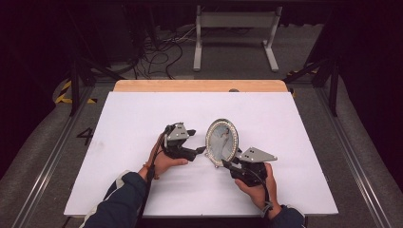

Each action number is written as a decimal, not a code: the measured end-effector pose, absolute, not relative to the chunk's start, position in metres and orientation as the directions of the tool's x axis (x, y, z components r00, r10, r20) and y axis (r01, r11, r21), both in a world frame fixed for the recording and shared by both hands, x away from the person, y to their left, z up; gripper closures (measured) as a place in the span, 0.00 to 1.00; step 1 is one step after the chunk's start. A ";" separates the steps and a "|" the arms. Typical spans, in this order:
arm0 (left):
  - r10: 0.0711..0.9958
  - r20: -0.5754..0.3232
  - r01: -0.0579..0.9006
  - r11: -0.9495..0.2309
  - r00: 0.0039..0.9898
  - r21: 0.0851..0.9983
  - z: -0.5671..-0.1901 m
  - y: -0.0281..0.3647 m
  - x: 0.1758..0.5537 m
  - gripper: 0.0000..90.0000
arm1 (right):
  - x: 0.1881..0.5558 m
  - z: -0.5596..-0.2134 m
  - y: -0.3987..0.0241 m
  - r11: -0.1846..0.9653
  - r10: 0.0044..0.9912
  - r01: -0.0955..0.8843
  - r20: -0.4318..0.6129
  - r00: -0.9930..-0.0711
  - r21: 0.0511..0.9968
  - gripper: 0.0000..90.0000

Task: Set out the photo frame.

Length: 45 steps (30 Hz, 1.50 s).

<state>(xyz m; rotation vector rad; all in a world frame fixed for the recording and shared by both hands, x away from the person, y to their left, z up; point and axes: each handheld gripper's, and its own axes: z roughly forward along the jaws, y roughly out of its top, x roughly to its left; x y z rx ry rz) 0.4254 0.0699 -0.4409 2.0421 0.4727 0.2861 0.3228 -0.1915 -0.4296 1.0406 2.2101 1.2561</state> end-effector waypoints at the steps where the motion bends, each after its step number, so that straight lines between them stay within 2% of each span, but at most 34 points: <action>1: 0.435 -0.004 0.217 -0.441 0.901 0.871 -0.442 0.067 0.427 0.28 | 0.320 -0.428 -0.194 0.319 0.764 0.404 0.020 -0.645 0.857 0.78; 10: 0.407 -0.050 0.238 -0.427 0.912 0.872 -0.444 0.050 0.435 0.32 | 0.308 -0.420 -0.204 0.280 0.780 0.396 0.033 -0.625 0.874 0.78; 19: 0.364 -0.085 0.251 -0.438 0.927 0.863 -0.448 0.043 0.439 0.28 | 0.303 -0.403 -0.213 0.225 0.803 0.347 0.028 -0.595 0.911 0.78; 27: 0.296 -0.092 0.224 -0.449 0.951 0.865 -0.444 0.038 0.440 0.31 | 0.305 -0.400 -0.210 0.217 0.807 0.322 0.016 -0.591 0.921 0.85; 30: 0.295 -0.104 0.231 -0.433 0.950 0.871 -0.443 0.042 0.441 0.41 | 0.307 -0.398 -0.212 0.203 0.818 0.321 0.021 -0.575 0.925 0.89; 33: 0.298 -0.103 0.232 -0.441 0.949 0.867 -0.442 0.047 0.442 0.49 | 0.310 -0.399 -0.215 0.191 0.816 0.330 0.037 -0.576 0.924 0.90; 42: 0.314 -0.070 0.222 -0.478 0.947 0.850 -0.438 0.059 0.434 0.53 | 0.318 -0.400 -0.213 0.176 0.822 0.339 0.051 -0.566 0.924 0.89; 45: 0.341 -0.010 0.190 -0.500 0.940 0.845 -0.437 0.062 0.428 0.60 | 0.320 -0.400 -0.213 0.170 0.824 0.341 0.056 -0.564 0.925 0.88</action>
